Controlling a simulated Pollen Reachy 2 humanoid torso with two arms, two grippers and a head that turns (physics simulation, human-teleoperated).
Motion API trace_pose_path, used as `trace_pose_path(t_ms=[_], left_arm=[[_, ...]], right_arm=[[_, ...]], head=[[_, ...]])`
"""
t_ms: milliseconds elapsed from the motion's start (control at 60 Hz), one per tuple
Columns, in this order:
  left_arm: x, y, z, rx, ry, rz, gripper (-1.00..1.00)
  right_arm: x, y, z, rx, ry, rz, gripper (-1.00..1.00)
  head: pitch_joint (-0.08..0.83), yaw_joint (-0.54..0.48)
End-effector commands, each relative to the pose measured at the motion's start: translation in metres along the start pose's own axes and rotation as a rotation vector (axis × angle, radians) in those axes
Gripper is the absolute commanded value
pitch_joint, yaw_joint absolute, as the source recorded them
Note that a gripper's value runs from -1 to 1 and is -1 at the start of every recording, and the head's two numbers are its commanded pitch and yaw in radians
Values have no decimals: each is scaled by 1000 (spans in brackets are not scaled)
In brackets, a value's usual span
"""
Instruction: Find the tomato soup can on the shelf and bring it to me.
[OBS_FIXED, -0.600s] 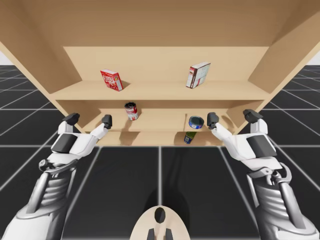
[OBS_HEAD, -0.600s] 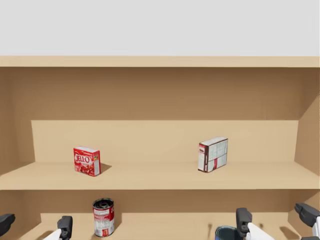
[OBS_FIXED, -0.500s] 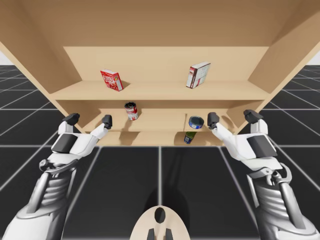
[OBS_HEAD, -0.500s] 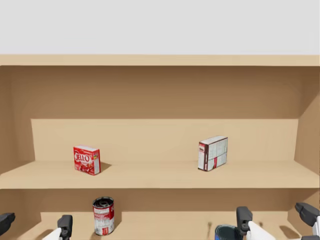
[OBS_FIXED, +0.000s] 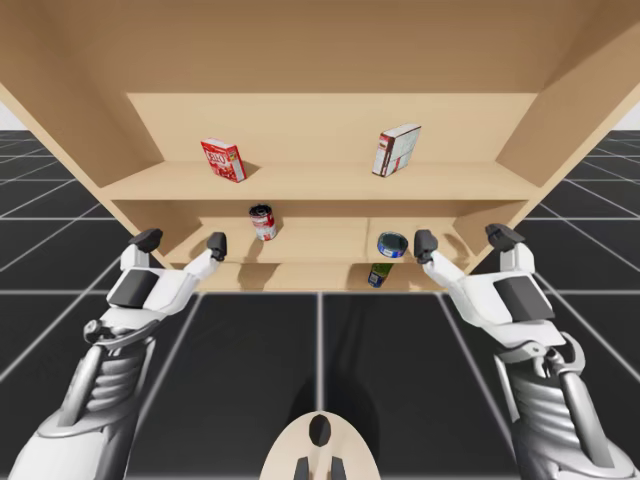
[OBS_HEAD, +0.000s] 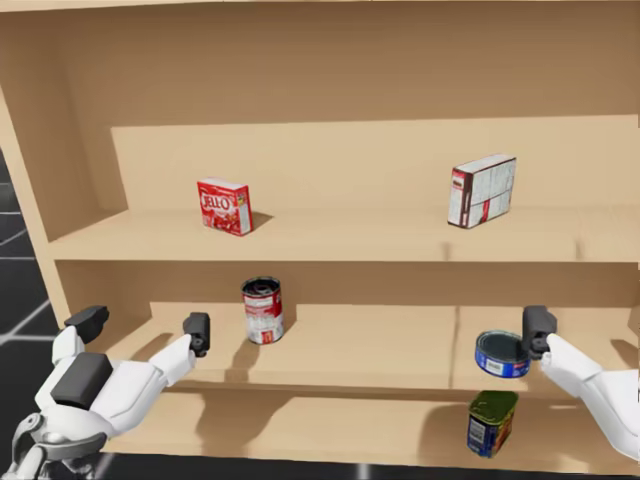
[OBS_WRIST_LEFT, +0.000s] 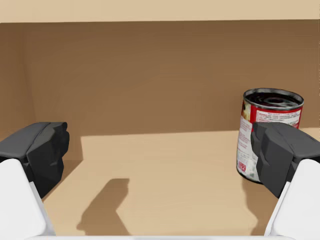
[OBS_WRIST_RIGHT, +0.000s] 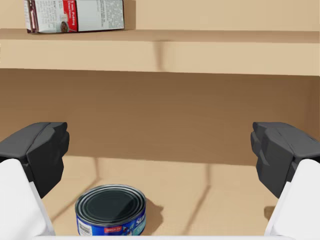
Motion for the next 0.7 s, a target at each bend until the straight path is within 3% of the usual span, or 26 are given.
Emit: trace_pose_path(t_ms=[17,183,417,700], left_arm=[[-1,-2,0,-8,1,-3,-1000],[0,-4,1,-22,2,-1,-1000],[12,-19,13,-66,2,38,-1000],[25,-63,7,-145,72,63,-1000]], right_arm=[[-1,1,2,2,4,2,-1000],[-2,1,3,-2,8,1,-1000],[-2,0,3,-5,10,1,-1000],[-3,-1,3,-6,9,3,-1000]], head=[[309,142],[378,203],[393,226],[389,237]])
